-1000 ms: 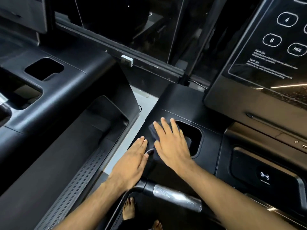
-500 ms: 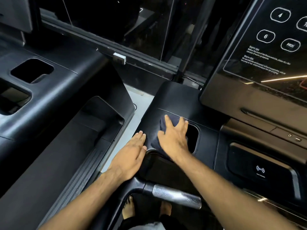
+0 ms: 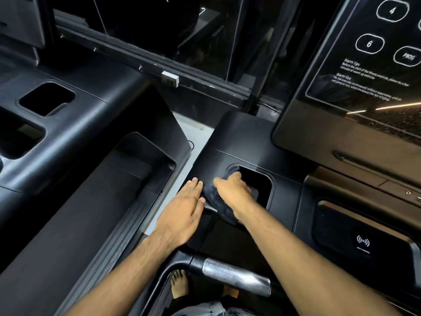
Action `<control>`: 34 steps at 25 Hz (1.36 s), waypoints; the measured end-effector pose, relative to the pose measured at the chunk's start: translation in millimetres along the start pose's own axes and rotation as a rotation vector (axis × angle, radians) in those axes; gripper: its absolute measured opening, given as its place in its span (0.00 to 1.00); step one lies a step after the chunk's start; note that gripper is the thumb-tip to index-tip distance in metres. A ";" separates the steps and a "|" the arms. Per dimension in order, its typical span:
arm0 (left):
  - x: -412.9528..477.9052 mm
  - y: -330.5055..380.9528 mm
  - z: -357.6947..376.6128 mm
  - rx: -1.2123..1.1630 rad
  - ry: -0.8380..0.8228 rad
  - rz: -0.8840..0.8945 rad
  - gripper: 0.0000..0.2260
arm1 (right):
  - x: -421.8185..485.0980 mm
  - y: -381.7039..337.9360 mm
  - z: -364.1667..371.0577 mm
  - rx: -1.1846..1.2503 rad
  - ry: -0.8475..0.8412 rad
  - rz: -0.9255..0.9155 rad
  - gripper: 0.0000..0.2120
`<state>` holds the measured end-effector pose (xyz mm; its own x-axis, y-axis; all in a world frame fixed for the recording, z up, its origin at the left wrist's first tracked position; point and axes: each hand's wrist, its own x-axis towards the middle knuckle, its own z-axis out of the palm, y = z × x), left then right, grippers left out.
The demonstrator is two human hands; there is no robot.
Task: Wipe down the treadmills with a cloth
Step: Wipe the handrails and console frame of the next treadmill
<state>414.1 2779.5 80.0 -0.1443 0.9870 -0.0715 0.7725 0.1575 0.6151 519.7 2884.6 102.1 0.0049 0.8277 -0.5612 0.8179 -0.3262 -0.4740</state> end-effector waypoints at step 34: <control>8.6 -1.0 6.8 0.010 -0.088 -0.005 0.24 | 14.4 6.6 -36.6 -1.973 -0.333 -0.703 0.18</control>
<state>416.4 2788.0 73.4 -0.0936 0.9852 -0.1438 0.7783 0.1625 0.6065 546.3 2911.1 115.8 -0.3926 0.4023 -0.8271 0.0164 0.9022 0.4310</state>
